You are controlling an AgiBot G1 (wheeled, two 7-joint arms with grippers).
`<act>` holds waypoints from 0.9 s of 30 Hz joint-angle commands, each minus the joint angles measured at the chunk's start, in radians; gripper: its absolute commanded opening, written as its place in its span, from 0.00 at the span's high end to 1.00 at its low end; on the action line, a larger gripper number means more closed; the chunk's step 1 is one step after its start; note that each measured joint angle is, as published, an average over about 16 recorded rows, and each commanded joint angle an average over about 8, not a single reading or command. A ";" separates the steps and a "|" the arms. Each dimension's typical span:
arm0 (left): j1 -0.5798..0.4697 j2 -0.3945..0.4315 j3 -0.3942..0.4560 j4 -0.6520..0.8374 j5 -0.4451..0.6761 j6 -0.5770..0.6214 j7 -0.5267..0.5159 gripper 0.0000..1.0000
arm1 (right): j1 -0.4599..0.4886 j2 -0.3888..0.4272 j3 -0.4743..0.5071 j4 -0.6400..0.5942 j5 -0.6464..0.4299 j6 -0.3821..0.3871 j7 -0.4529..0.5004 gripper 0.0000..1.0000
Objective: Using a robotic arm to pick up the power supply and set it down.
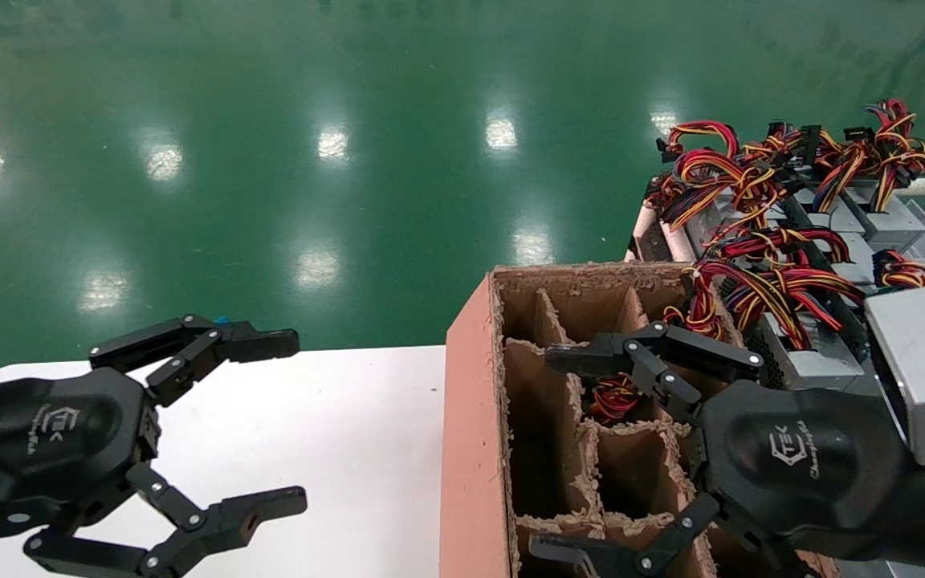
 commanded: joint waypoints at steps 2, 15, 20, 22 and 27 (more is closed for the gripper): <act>0.000 0.000 0.000 0.000 0.000 0.000 0.000 0.00 | 0.000 0.000 0.000 0.000 0.000 0.000 0.000 0.00; 0.000 0.000 0.000 0.000 0.000 0.000 0.000 0.00 | 0.001 0.000 0.001 -0.001 -0.001 0.000 -0.001 0.00; 0.000 0.000 0.000 0.000 0.000 0.000 0.000 0.00 | 0.001 0.000 0.001 -0.001 -0.001 0.000 -0.001 0.00; 0.000 0.000 0.000 0.000 0.000 0.000 0.000 0.00 | 0.001 0.000 0.001 -0.001 -0.001 0.000 -0.001 0.00; 0.000 0.000 0.000 0.000 0.000 0.000 0.000 0.00 | 0.001 0.000 0.001 -0.001 -0.001 0.000 -0.001 0.00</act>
